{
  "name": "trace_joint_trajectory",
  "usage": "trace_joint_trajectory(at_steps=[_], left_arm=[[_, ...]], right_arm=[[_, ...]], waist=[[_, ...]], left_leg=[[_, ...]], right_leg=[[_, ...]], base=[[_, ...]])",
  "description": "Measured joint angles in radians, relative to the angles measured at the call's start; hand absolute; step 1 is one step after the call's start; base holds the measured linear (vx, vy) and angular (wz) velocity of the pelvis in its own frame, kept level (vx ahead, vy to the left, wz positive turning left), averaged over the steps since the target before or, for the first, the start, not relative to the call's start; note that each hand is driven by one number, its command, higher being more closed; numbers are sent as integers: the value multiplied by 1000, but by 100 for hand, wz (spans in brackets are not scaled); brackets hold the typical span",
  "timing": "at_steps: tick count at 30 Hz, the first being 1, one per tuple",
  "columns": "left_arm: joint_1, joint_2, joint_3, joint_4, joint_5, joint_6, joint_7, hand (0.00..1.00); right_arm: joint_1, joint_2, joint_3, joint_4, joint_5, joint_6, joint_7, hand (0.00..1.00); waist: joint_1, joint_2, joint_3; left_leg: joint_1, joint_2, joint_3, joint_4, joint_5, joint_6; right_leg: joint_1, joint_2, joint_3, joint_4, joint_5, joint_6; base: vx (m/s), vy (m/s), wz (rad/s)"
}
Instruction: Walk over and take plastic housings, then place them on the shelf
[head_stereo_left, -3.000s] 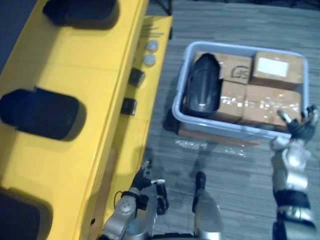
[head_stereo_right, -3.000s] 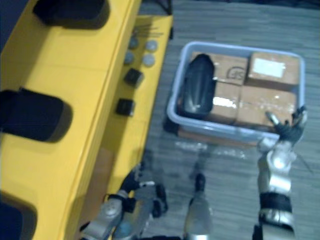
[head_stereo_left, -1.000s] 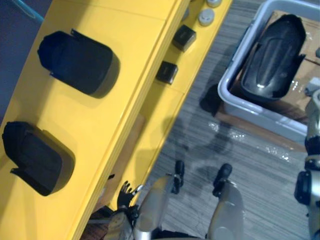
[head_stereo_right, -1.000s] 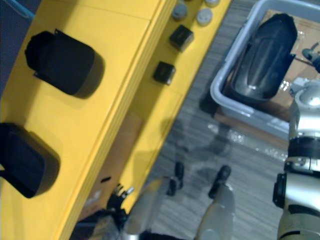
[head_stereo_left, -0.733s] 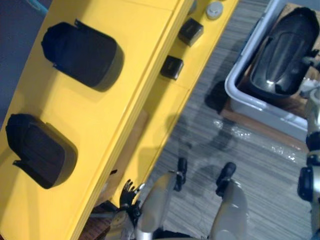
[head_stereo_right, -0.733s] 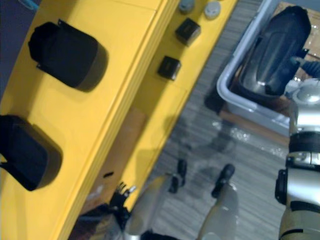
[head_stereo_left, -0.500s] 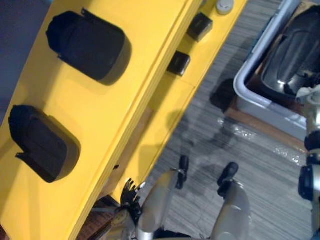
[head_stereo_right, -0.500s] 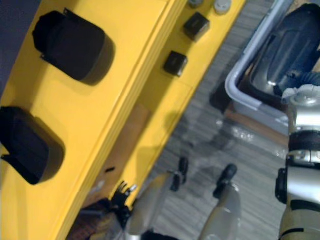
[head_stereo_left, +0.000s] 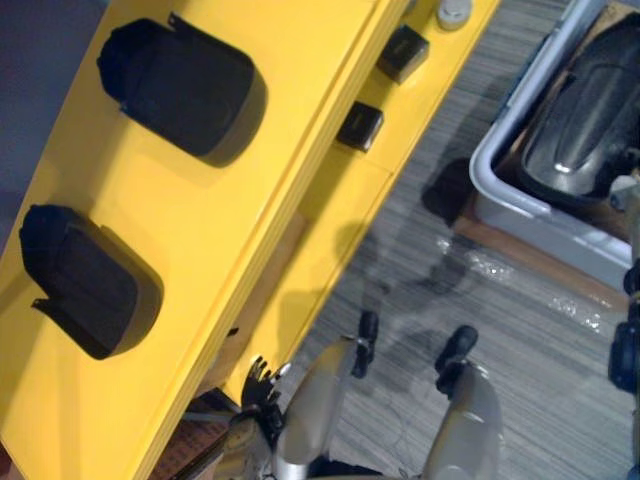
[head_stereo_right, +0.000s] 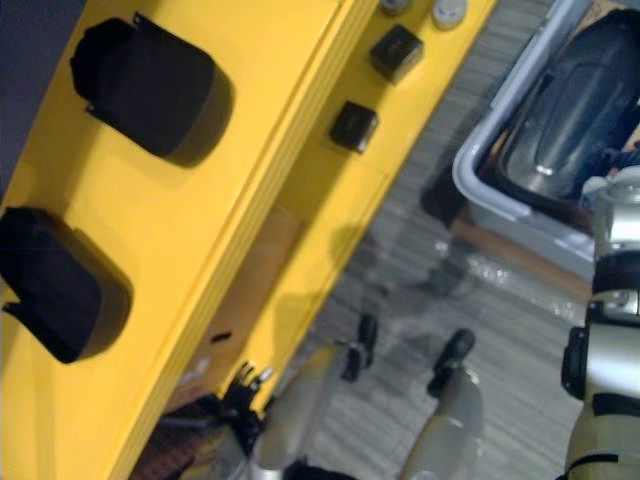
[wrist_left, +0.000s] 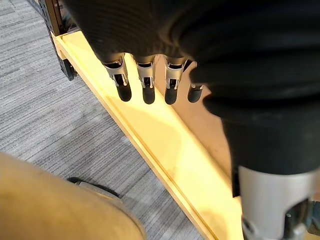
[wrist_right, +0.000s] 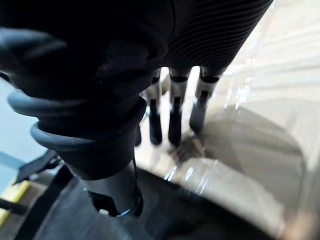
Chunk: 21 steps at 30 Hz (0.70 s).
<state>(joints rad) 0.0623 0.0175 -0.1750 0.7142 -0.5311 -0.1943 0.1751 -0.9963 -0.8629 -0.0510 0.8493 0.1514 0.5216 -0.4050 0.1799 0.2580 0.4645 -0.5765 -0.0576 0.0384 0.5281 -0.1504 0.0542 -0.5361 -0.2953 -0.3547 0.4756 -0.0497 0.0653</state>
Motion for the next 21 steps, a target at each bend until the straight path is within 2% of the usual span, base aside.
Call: trace_joint_trajectory(at_steps=[3, 8, 10, 14, 19, 21], left_arm=[[-3, 2, -5, 5, -12, 0, 0, 0], [-4, 2, -6, -7, -14, -2, 0, 0], [-3, 2, -6, -15, -13, -4, -2, 0], [-2, 9, -27, -38, -14, -22, -4, 0], [0, 12, -46, -112, -19, -54, -22, 0], [0, 13, -45, -157, -19, -65, -27, 0]], right_arm=[[-4, 6, 17, 26, -21, 30, 13, 100], [-11, 7, 36, 41, -152, 118, 18, 100], [-11, 7, 36, 42, -193, 137, 19, 100], [-11, 6, 33, 44, -274, 155, 29, 100], [-7, 0, 30, 65, -335, 153, 62, 100], [-4, -1, 24, 73, -364, 139, 84, 100]], waist=[[2, 0, 0], [23, 1, 0], [24, 1, 0], [23, 1, 0], [14, 0, 0], [5, -1, 0]], left_leg=[[0, 0, 0, -3, 0, 0], [-1, 0, 0, -3, 0, 0], [-3, -2, -1, -3, 0, 0], [-4, -8, -1, -4, 1, 0], [-13, -8, -5, 2, 1, 1], [-14, -6, -5, 5, 1, 1]], right_leg=[[-1, 0, 0, 0, 0, 0], [-1, -2, -3, 8, -1, -1], [-1, -5, -5, 10, -1, 0], [-1, -13, -9, 14, -2, 0], [2, -18, -26, 15, -1, 1], [5, -17, -30, 13, 0, 3]], base=[[0, 0, 0], [0, 0, 0], [2, 2, 4], [0, 0, 4], [3, 10, 7], [8, 21, 5]])
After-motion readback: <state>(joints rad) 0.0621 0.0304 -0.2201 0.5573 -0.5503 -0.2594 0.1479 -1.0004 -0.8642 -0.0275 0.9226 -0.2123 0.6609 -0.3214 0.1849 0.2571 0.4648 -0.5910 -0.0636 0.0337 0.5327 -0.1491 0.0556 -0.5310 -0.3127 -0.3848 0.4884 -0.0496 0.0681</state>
